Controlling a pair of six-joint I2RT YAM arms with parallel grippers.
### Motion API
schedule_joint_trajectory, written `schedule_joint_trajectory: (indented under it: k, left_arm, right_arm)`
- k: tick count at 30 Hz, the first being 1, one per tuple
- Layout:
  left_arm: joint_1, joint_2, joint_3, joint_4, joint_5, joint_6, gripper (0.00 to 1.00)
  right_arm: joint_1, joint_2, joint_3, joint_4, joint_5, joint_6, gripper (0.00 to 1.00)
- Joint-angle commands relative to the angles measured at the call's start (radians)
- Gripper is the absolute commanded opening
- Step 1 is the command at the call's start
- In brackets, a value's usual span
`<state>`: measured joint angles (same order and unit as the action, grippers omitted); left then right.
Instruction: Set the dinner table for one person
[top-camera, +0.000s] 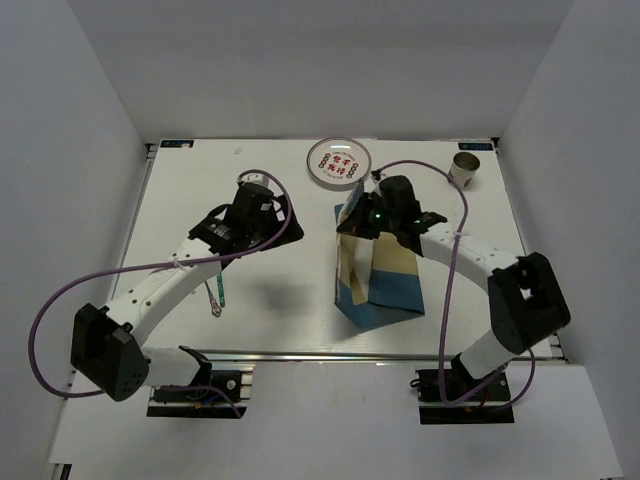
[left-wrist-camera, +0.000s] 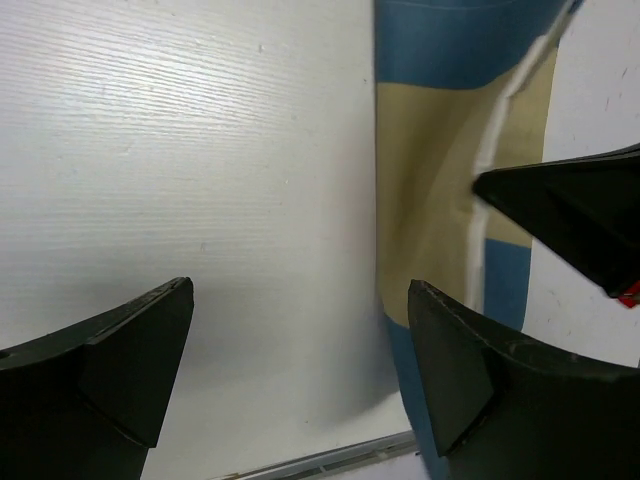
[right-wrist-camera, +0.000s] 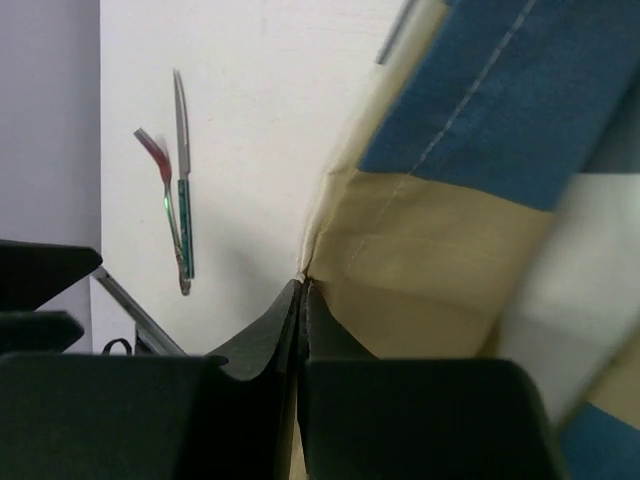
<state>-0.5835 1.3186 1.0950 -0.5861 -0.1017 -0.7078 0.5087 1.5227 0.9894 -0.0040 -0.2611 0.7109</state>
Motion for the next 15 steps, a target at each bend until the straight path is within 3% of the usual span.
schedule_joint_trajectory:
  k: [1, 7, 8, 9, 10, 15]
  left_arm:
    - [0.004, -0.064, 0.014, -0.046, -0.087, -0.027, 0.98]
    - [0.004, -0.114, -0.036, -0.087, -0.153, -0.058, 0.98]
    - [0.004, -0.12, -0.047, -0.089, -0.156, -0.061, 0.98]
    - [0.004, -0.127, -0.055, -0.093, -0.162, -0.064, 0.98]
    - [0.004, -0.133, -0.067, -0.098, -0.174, -0.071, 0.98]
    - [0.004, -0.131, -0.098, -0.092, -0.178, -0.102, 0.98]
  right_arm:
    - [0.073, 0.082, 0.09, 0.035, 0.028, 0.045, 0.0]
    - [0.198, 0.243, 0.224, 0.048, 0.036, 0.071, 0.0]
    - [0.206, 0.263, 0.242, 0.055, 0.03, 0.071, 0.04]
    - [0.217, 0.264, 0.242, 0.085, 0.023, 0.074, 0.12]
    - [0.221, 0.263, 0.241, 0.102, 0.017, 0.075, 0.29]
    - [0.217, 0.237, 0.248, 0.144, -0.017, 0.042, 0.68]
